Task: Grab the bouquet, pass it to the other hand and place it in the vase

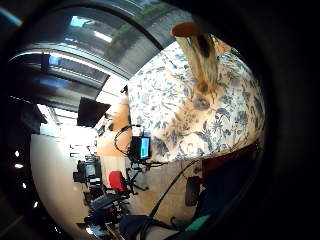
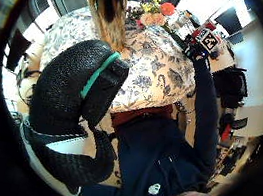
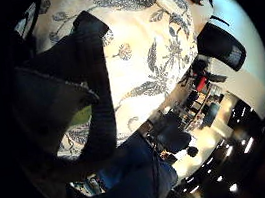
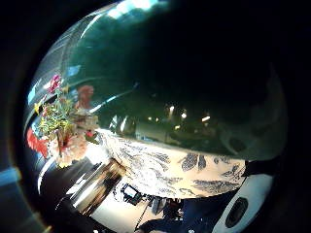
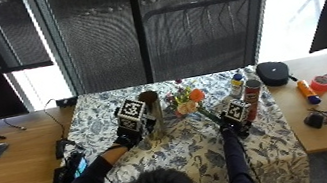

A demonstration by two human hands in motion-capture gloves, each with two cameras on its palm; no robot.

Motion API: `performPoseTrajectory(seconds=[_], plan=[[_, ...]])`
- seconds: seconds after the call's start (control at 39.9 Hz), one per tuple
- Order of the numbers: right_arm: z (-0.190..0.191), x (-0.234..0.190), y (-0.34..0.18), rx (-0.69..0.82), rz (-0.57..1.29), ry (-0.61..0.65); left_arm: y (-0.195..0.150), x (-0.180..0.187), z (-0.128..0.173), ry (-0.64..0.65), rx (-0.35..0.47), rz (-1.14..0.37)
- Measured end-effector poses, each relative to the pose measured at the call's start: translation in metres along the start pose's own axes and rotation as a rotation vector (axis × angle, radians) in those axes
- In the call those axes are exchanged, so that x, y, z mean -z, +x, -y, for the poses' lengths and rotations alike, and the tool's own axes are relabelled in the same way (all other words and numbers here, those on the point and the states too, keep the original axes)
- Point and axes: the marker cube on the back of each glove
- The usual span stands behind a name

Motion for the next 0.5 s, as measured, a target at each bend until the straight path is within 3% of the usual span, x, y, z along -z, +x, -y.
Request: performPoseTrajectory(seconds=[0.13, 0.3, 0.38, 0.5], plan=[[-0.004, -0.007, 0.005, -0.036, 0.014, -0.046, 0.0, -0.003, 0.0, -0.008, 0.003, -0.005], [-0.004, -0.012, 0.012, -0.095, 0.021, -0.007, 0.0, -0.007, -0.001, -0.031, -0.003, 0.003], [0.001, -0.01, 0.008, -0.035, 0.083, 0.066, 0.002, -0.003, -0.005, -0.051, -0.005, -0.007], [-0.002, -0.006, 0.002, 0.027, 0.283, 0.05, 0.003, -0.006, -0.003, -0.066, 0.004, -0.009]])
